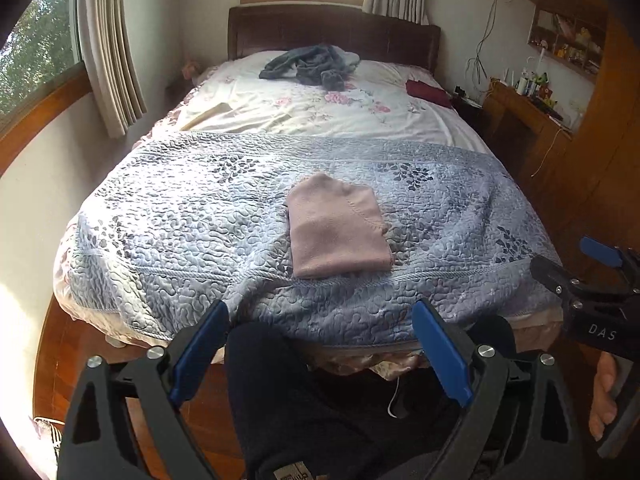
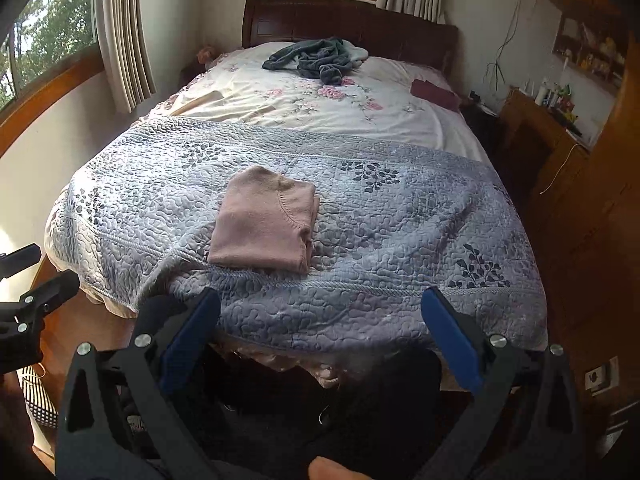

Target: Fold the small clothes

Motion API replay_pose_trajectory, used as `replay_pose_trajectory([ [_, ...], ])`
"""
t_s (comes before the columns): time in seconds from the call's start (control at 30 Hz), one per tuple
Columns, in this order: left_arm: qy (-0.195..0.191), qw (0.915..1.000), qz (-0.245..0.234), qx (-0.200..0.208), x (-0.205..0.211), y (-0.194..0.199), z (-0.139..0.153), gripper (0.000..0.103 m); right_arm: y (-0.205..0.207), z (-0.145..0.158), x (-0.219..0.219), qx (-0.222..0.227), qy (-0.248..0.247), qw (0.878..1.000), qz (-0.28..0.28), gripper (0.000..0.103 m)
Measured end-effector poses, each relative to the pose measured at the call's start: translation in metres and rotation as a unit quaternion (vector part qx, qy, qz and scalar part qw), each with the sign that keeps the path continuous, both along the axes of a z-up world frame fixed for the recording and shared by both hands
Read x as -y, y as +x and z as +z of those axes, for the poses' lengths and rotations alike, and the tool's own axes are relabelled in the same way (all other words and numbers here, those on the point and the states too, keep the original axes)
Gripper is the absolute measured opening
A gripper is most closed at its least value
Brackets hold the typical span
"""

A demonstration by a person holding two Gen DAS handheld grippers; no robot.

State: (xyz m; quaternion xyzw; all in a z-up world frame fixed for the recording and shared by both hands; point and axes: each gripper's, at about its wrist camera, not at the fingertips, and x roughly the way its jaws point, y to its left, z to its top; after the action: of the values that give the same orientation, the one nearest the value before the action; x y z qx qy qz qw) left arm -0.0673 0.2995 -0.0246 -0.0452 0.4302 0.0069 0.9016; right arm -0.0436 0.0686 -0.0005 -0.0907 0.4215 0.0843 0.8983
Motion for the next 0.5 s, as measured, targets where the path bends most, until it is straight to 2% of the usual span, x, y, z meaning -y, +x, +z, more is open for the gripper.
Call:
replay_pose_trajectory([
  [0.2,-0.005,1.0,-0.005,-0.001,0.0072,-0.0076,-0.001,0.093,-0.0121,0.0071,0.0001,0.018,-0.006,1.0,-0.001,0.1],
  [0.5,-0.004,1.0,-0.004,0.0,0.0108,-0.0057,-0.0037,0.093,-0.0057,-0.002,0.0042,0.004,0.002,1.0,0.0,0.1],
])
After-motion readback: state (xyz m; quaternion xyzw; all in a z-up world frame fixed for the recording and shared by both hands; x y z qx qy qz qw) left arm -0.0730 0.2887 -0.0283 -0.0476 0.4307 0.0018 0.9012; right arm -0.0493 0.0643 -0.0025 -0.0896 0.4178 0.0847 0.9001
